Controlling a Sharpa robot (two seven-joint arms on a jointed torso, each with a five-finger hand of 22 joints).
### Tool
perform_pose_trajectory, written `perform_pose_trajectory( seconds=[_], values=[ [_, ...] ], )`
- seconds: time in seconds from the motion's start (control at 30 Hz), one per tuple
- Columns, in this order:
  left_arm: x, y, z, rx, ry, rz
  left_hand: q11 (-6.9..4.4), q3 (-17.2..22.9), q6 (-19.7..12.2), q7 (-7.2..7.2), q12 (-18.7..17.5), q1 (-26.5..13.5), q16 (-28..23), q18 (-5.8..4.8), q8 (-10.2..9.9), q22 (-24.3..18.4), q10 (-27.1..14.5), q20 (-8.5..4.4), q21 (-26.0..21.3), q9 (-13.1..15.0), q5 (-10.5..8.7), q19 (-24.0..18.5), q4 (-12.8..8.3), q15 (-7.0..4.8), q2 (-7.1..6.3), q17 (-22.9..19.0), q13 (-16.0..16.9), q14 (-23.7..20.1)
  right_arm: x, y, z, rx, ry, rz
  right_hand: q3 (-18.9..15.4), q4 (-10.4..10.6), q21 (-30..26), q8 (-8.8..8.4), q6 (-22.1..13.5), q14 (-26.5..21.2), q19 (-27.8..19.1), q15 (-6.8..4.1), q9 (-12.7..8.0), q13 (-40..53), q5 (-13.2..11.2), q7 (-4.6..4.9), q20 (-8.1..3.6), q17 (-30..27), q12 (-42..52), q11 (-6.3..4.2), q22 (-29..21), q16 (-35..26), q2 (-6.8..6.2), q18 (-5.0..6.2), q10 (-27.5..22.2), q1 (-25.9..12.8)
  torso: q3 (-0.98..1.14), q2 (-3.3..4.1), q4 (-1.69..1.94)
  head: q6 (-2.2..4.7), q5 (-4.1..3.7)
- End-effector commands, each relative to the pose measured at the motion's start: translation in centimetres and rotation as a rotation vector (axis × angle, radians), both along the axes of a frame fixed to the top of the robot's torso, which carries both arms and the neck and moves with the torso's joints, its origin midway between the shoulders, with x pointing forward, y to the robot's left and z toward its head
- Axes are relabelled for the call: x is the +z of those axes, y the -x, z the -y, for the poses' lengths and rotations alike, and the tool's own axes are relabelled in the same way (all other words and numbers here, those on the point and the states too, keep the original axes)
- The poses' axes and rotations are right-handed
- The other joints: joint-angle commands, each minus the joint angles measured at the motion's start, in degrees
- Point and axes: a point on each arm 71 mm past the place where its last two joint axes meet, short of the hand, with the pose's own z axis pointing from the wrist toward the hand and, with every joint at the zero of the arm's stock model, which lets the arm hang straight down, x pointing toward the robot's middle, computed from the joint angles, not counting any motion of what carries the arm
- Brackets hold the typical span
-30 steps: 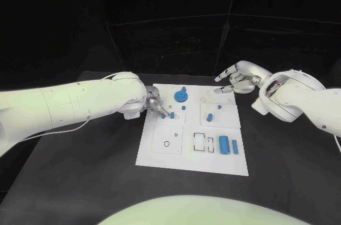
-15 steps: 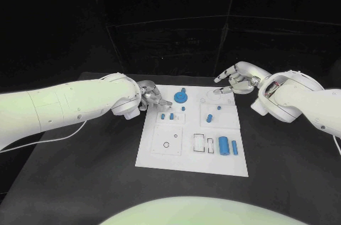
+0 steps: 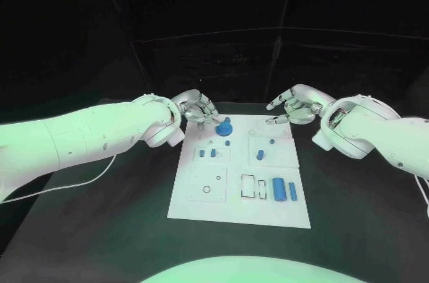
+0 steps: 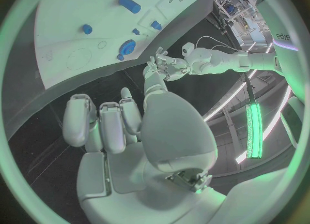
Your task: Assemble the parts on the task board
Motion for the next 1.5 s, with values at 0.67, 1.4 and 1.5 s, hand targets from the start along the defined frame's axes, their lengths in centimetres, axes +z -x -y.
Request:
perform_pose_trajectory(
  seconds=[0.67, 1.4, 1.5],
  values=[
    [1.5, -1.2, 1.5, -0.163, -0.004, 0.222, -0.42, 1.73, 5.85, -0.25, -4.30, -0.50, -0.46, 0.71, -3.14, -3.24, 5.29, -0.34, -2.75, -6.47, 0.14, 2.82, -3.98, -0.14, -0.70, -2.53, -7.16, 1.16, 0.5, 0.1, -0.5, 0.026, 0.036, 0.080, -0.26, -0.85, -9.97, 1.75, 4.02, -0.61, -8.64, -1.72, -0.09, -31.70, -0.33, -1.17, -1.39, -12.87, -32.88, -1.37, -13.02, -11.69, 2.41, 3.51, -16.79, 5.53, -0.04, 0.19, -0.31, 1.04, -1.23],
    [-0.8, -0.1, 5.1, -0.516, -0.466, 0.400, -1.86, 3.97, 13.60, -2.14, -12.88, -2.55, 28.90, -2.05, -9.74, 15.74, 11.03, -2.18, 20.02, -11.66, 0.18, 16.25, -7.81, -1.78, -2.20, 28.69, -13.22, 18.26, 0.7, 0.0, -0.9, 0.016, 0.044, 0.118, -1.01, -0.11, -10.93, 0.85, 4.38, 0.03, -7.85, -1.92, -0.23, -36.08, -0.24, -1.28, -1.60, -13.17, -36.23, -1.49, -13.64, -13.00, 2.27, 3.44, -15.07, 6.15, -0.01, 0.25, -0.47, 0.61, -1.26],
    [-1.5, 0.3, 5.8, -0.542, -0.473, 0.400, -1.93, 4.80, 14.16, -2.23, -14.04, -2.97, 29.43, -2.66, -10.45, 19.54, 11.60, -2.34, 24.09, -12.03, 0.18, 17.48, -8.10, -1.90, -2.26, 28.88, -13.44, 18.84, 0.7, 0.0, -0.9, 0.013, 0.041, 0.120, -1.06, -0.02, -10.97, 0.78, 4.30, 0.06, -7.82, -1.91, -0.23, -36.24, -0.15, -1.27, -1.60, -13.10, -36.34, -1.48, -13.68, -12.99, 2.27, 3.44, -15.07, 6.12, 0.00, 0.27, -0.39, 0.61, -1.43]
  ],
)
